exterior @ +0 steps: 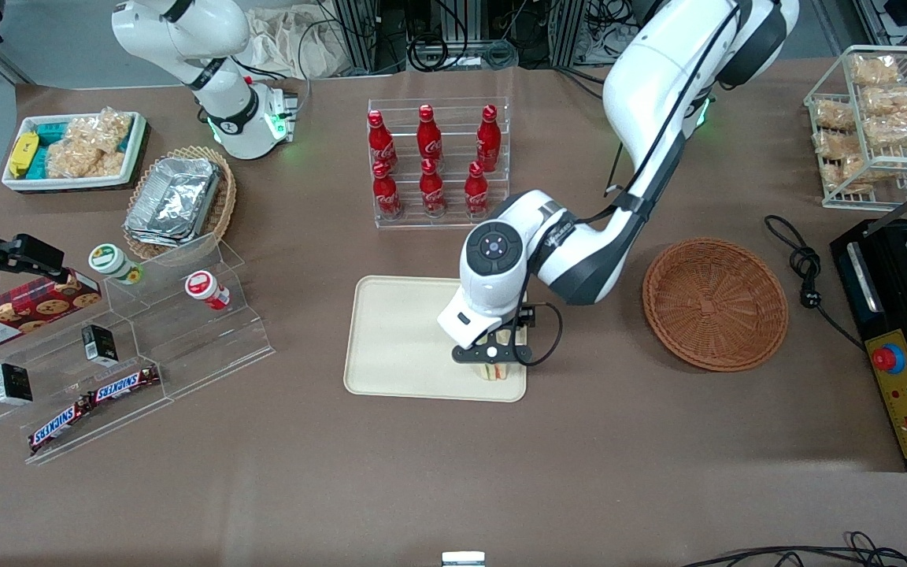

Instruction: Place sandwich from basket to tray

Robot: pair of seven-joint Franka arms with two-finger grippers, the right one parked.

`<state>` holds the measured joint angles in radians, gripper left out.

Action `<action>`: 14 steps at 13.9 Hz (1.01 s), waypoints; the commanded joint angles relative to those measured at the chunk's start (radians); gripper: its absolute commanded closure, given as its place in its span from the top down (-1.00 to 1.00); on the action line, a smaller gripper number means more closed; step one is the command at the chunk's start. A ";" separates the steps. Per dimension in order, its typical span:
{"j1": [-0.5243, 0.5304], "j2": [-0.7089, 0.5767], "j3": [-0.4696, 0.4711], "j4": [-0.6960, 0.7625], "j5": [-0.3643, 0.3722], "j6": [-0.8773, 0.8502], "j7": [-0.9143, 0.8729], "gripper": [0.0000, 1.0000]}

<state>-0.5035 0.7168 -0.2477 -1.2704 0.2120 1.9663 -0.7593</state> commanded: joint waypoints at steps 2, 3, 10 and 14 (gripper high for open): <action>-0.004 -0.187 0.077 -0.070 -0.005 -0.142 0.058 1.00; -0.003 -0.253 0.103 -0.130 -0.006 -0.141 0.076 1.00; -0.004 -0.586 0.373 -0.397 -0.126 -0.188 0.351 1.00; -0.004 -0.599 0.553 -0.360 -0.190 -0.207 0.587 1.00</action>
<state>-0.4984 0.1249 0.2459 -1.6339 0.0692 1.7632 -0.2579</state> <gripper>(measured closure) 0.000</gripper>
